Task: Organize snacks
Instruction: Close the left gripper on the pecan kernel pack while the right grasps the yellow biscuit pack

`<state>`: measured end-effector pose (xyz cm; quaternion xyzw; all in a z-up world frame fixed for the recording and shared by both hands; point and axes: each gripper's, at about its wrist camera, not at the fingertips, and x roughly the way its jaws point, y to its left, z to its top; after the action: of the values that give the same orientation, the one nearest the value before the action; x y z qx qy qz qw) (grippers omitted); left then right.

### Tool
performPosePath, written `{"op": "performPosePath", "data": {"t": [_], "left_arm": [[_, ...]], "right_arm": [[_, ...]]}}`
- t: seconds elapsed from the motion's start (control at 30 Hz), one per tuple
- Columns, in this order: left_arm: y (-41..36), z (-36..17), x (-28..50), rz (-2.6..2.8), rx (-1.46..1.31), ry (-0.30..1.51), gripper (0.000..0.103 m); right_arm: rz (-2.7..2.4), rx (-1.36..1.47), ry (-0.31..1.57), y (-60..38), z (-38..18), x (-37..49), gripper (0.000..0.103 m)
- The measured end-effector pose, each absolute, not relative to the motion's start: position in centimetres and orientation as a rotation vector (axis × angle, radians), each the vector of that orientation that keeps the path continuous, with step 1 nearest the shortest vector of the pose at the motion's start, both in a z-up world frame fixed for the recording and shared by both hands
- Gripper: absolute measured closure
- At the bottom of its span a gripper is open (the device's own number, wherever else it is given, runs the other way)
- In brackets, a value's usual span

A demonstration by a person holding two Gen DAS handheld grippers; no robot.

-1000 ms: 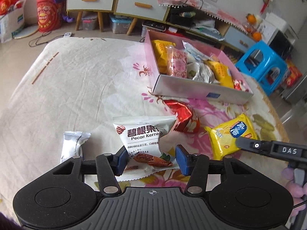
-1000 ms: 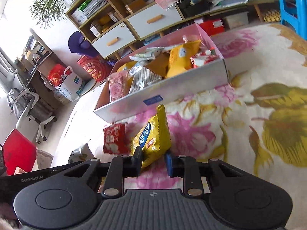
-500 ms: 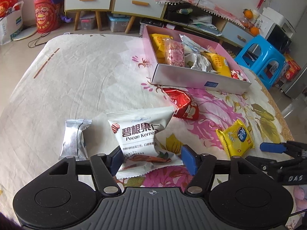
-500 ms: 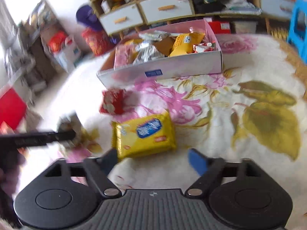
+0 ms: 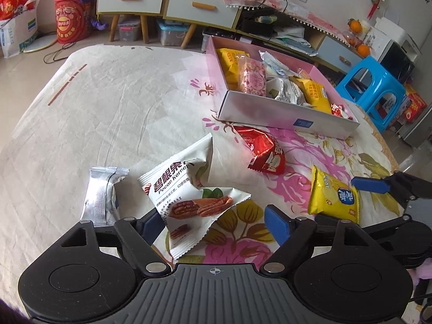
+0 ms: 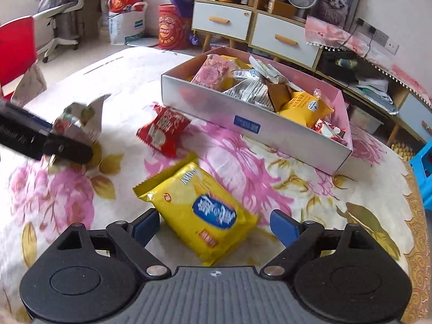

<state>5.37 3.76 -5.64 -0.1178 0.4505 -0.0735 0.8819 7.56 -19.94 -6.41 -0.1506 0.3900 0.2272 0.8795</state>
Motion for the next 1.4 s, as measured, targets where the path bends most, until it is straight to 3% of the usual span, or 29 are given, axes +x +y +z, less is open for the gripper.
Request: {"op": "performPosePath", "data": {"t": [0.2, 0.4, 0.5, 0.63, 0.73, 0.83, 0.9, 0.97, 1.03, 1.4], "left_arm": [[4.5, -4.9, 5.9, -0.14, -0.322, 0.921, 0.011], [5.2, -4.7, 6.9, -0.135, -0.411, 0.962, 0.01], [5.2, -5.1, 7.0, -0.11, -0.374, 0.967, 0.01], [5.7, -5.6, 7.1, -0.078, -0.371, 0.972, 0.012], [5.9, -5.4, 7.1, -0.085, -0.384, 0.967, 0.012], [5.8, -5.0, 7.0, -0.135, -0.39, 0.97, 0.011], [5.5, -4.7, 6.9, -0.166, -0.381, 0.974, 0.01], [5.5, -4.4, 6.8, -0.166, -0.376, 0.967, 0.01], [5.5, -4.1, 6.7, -0.162, -0.374, 0.953, 0.008], [6.0, -5.2, 6.9, -0.054, -0.349, 0.971, 0.009]], "right_arm": [[0.459, -0.271, 0.843, -19.7, -6.9, 8.1, 0.026], [0.453, -0.222, 0.865, -19.8, -6.8, 8.6, 0.04], [0.468, -0.235, 0.865, -19.4, -6.5, 8.5, 0.052], [0.497, -0.242, 0.87, -19.1, -6.0, 8.2, 0.08], [0.492, -0.238, 0.89, -19.1, -5.8, 8.4, 0.086], [0.502, -0.215, 0.905, -19.4, -5.8, 8.7, 0.085], [0.517, -0.19, 0.92, -19.6, -5.8, 8.9, 0.077], [0.529, -0.157, 0.937, -19.7, -5.7, 9.0, 0.041], [0.539, -0.134, 0.928, -19.8, -5.4, 8.9, 0.03], [0.624, -0.23, 0.859, -17.5, -5.6, 7.9, 0.036]]}}
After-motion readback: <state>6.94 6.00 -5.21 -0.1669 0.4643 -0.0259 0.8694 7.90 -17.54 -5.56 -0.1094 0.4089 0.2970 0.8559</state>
